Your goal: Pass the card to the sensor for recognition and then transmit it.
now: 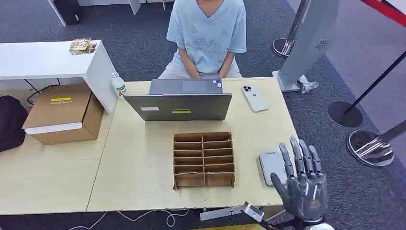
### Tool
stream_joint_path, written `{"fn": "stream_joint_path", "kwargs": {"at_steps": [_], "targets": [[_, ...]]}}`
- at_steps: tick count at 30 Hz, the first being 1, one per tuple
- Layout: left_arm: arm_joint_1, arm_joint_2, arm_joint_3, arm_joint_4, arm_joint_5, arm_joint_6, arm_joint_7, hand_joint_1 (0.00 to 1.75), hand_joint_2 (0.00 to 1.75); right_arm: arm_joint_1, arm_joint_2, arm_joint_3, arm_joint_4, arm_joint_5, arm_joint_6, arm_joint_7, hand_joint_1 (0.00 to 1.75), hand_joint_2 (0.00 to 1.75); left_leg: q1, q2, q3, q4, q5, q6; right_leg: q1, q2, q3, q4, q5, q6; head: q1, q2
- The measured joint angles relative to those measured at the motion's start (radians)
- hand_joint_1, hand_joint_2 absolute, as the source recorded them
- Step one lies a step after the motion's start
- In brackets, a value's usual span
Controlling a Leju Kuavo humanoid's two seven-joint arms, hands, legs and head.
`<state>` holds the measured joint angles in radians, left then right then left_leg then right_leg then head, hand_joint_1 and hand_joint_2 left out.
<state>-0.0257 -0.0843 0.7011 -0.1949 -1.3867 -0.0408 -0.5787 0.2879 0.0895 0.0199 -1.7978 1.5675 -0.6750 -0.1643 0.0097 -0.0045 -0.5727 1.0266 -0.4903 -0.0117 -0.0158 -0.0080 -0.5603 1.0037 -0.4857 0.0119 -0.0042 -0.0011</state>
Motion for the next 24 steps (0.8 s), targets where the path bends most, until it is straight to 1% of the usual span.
{"fn": "stream_joint_path", "kwargs": {"at_steps": [2,4,5,6,10,12,14,16,19,22,24], "targets": [[0.001,-0.001,0.001,0.000,0.000,0.000,-0.008,0.00,1.75,-0.008,-0.065,0.060,0.038,0.004,0.072,0.202,0.00,1.75,0.000,0.000,0.000,0.000,0.000,0.000,0.000,0.000,0.000,0.000,0.000,0.000,0.000,0.000],[0.002,-0.002,0.003,0.000,-0.002,-0.001,-0.010,0.00,1.75,-0.022,-0.125,0.129,0.051,0.004,0.143,0.351,0.00,1.75,0.000,0.000,0.000,0.000,0.000,0.000,0.000,0.000,-0.001,0.000,0.000,0.000,0.000,0.000],[0.002,-0.002,0.004,0.000,-0.004,-0.002,-0.011,0.00,1.75,-0.028,-0.151,0.163,0.055,0.004,0.156,0.401,0.00,1.75,0.000,0.000,0.001,0.000,0.000,0.000,0.000,0.000,-0.001,0.000,0.000,0.000,0.000,0.000],[0.002,-0.002,0.005,0.000,-0.005,-0.002,-0.015,0.00,1.75,-0.034,-0.176,0.190,0.057,0.004,0.162,0.436,0.00,1.75,0.000,0.000,0.001,0.000,0.000,0.000,0.000,0.000,-0.001,0.000,0.000,0.000,0.000,0.000],[0.004,-0.002,0.005,0.000,-0.009,-0.005,-0.021,0.00,1.75,-0.035,-0.224,0.234,0.057,0.004,0.159,0.489,0.00,1.75,0.000,0.000,0.001,0.001,0.000,0.000,0.000,0.000,-0.001,0.000,0.000,0.000,0.000,0.000],[0.004,-0.002,0.005,0.000,-0.011,-0.006,-0.021,0.00,1.75,-0.031,-0.236,0.243,0.055,-0.005,0.158,0.493,0.00,1.75,0.001,0.000,0.001,0.000,0.000,0.000,0.000,0.000,-0.001,0.000,0.000,0.000,0.000,0.000],[0.004,-0.002,0.005,0.000,-0.012,-0.008,-0.022,0.00,1.75,-0.020,-0.244,0.243,0.046,-0.046,0.169,0.470,0.00,1.75,0.001,0.000,0.001,0.000,0.000,0.000,0.001,0.000,-0.001,0.000,0.000,0.000,0.000,0.000],[0.004,-0.002,0.005,0.000,-0.016,-0.010,-0.023,0.00,1.75,-0.012,-0.246,0.243,0.035,-0.104,0.191,0.426,0.00,1.75,0.001,0.000,0.001,0.000,0.000,0.000,0.001,0.000,-0.001,0.000,0.000,0.000,0.000,0.000],[0.004,-0.002,0.006,0.000,-0.017,-0.018,-0.027,0.00,1.75,-0.007,-0.247,0.244,0.016,-0.279,0.235,0.327,0.00,1.75,0.000,0.000,0.001,0.000,0.000,0.000,0.000,0.000,-0.001,0.000,0.000,0.000,0.000,0.000],[0.004,-0.001,0.006,0.000,-0.018,-0.021,-0.028,0.00,1.75,-0.009,-0.247,0.247,-0.003,-0.374,0.273,0.254,0.00,1.75,0.000,0.000,0.000,0.000,0.000,0.000,0.000,0.000,-0.001,0.000,0.000,0.000,0.000,0.000],[0.004,0.000,0.006,0.000,-0.018,-0.027,-0.028,0.00,1.75,-0.014,-0.247,0.251,-0.010,-0.408,0.273,0.219,0.00,1.75,0.000,0.000,0.001,0.000,0.000,0.000,0.000,0.000,-0.001,0.000,0.000,0.000,0.000,0.000]]}}
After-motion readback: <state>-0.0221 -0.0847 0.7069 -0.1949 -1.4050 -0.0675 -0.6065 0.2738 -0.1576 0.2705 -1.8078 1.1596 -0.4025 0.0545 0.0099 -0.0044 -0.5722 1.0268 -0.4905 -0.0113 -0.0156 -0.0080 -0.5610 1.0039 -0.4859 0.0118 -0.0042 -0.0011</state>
